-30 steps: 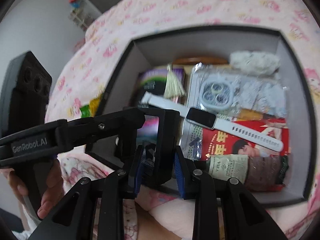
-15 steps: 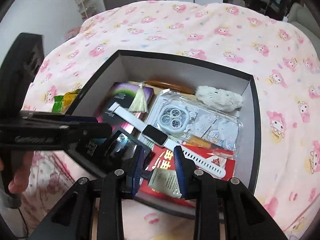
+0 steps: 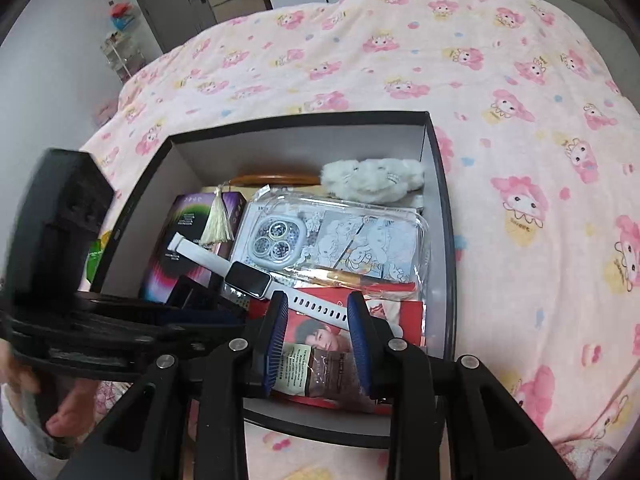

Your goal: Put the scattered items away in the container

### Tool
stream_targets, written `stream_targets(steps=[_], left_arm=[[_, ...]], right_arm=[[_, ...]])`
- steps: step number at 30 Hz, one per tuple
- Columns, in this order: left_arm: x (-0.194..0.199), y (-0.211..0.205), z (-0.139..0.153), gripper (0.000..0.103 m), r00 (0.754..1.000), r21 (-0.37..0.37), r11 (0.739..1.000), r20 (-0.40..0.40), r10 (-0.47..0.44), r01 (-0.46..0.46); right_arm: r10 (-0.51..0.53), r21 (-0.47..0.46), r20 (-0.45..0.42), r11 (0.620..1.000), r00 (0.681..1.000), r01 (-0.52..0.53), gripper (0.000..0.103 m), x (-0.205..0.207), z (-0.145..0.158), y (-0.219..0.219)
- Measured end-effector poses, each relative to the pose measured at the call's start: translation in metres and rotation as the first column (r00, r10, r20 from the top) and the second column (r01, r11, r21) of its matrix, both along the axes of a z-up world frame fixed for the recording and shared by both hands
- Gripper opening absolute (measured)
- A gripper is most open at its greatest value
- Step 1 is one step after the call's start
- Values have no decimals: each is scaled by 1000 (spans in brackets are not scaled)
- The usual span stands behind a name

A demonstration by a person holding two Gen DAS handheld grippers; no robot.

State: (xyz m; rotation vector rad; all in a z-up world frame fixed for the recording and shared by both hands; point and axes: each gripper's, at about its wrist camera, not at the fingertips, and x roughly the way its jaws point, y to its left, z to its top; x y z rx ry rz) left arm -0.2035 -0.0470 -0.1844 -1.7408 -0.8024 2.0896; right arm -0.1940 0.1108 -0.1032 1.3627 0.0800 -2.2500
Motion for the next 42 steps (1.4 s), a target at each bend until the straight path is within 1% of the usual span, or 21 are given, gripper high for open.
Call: stream_targets(steps=[2,4,8,9,12,13,15,18,21,22,23,25,30,32,34,35,36,37,38,40,42], left_arm=[[3,-3,1,30,999,-19,999,10,40,-40],[12,-8,9,30,996,-81,993,-10,91,-91],[28,-27,23,30,982,-156,969,-32,187,-190],[32,-33,27,30,979,-146,968,-42,199,-203],[37,-53,40,30,969,-53,971,-94,228,-233],[36,-57,43,30,967,-40,971,-108,232,-237],[31,-64,45,30,963,-56,967,-119,241,-249],[24,-68,40,30,970,-87,969,-103,222,-231],[18,-73,32,32,971,-176,956,-78,224,-235],[17,-75,31,34,970,-192,951,-66,234,-243],[13,-76,27,36,969,-181,952,-44,244,-247],[10,-79,22,38,971,-125,963,-10,238,-238],[18,-75,25,39,977,-125,970,-36,208,-211],[21,-75,27,39,981,-118,974,-41,191,-195],[22,-72,27,37,983,-97,979,-54,175,-180],[22,-71,26,37,984,-59,984,-56,167,-170],[26,-72,24,37,986,42,987,-54,156,-154],[29,-74,22,37,987,104,983,-44,154,-149],[33,-74,21,37,987,111,982,-36,157,-152],[38,-71,21,36,988,22,988,-36,153,-152],[40,-65,21,36,989,-33,989,-18,146,-147]], right_arm=[[2,-3,30,1000,1000,-2,27,0,-5,1],[0,5,47,1000,999,-1,27,0,-12,1],[31,21,45,999,999,-32,27,8,-16,-3],[42,24,40,999,998,-43,27,9,-16,-6],[89,-1,56,996,994,-89,27,12,-14,-16],[104,-10,67,995,992,-103,27,12,-14,-21],[132,-23,94,991,987,-131,27,13,-18,-34],[158,-17,133,987,978,-157,27,15,-28,-52],[209,-14,163,978,964,-209,27,17,-36,-77],[224,-7,175,974,959,-226,27,18,-39,-86],[235,-3,185,971,954,-239,27,19,-42,-92],[240,3,206,969,949,-246,27,18,-49,-103],[280,-50,242,960,929,-276,27,17,-55,-115],[280,-56,243,960,929,-275,27,18,-54,-111],[258,-50,233,966,937,-254,27,16,-49,-98],[234,-46,221,972,947,-230,27,15,-44,-86],[208,-52,215,978,954,-201,27,13,-39,-73],[183,-66,218,983,959,-172,27,11,-35,-61],[152,-90,217,987,964,-135,28,11,-30,-44],[69,-73,186,996,980,-56,29,13,-22,-16],[14,-40,163,999,986,-8,29,16,-19,1]])
